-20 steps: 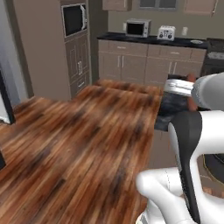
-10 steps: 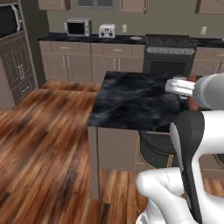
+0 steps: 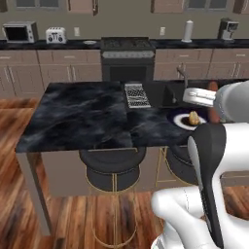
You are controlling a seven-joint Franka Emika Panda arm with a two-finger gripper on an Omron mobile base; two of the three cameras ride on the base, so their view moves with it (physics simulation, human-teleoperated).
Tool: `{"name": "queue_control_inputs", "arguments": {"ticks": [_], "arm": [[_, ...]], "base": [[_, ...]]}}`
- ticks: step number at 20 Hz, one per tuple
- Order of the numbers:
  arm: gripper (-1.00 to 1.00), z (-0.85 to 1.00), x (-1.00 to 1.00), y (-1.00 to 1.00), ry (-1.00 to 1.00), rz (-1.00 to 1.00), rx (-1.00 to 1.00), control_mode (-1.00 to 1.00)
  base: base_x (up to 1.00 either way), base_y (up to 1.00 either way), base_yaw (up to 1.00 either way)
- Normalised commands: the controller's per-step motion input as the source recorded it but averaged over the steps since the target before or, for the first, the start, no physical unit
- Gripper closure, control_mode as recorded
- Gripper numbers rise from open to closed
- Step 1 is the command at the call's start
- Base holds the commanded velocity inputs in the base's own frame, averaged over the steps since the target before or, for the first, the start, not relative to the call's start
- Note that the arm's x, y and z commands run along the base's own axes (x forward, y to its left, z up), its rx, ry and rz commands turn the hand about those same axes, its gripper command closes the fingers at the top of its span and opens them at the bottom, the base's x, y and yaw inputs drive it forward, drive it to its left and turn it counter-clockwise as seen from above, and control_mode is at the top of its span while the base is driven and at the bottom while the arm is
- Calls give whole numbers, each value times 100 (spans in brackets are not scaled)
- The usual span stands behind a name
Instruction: Move the hot dog bun to the plate on the dining table and place the condiment next to that plate. Then navigate to the fridge and take the sausage and place it on the plate as well.
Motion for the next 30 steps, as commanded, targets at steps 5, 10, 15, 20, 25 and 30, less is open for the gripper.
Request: {"name": "queue_control_inputs", "arguments": {"ticks": [5,10,15,20,25,30], "arm": [[100,0,0,0,0,0,0,100],[100,0,0,0,0,0,0,100],[100,0,0,0,0,0,0,100],[100,-10,34,-17,1,-2,6,-100],[100,-62,75,-29,18,-35,12,-100],[100,-74,53,0,15,-42,7,-100]], "base": [[18,-83,-26],[79,-18,-1],[85,-30,5],[53,-26,1],[0,0,0],[0,0,0]]}}
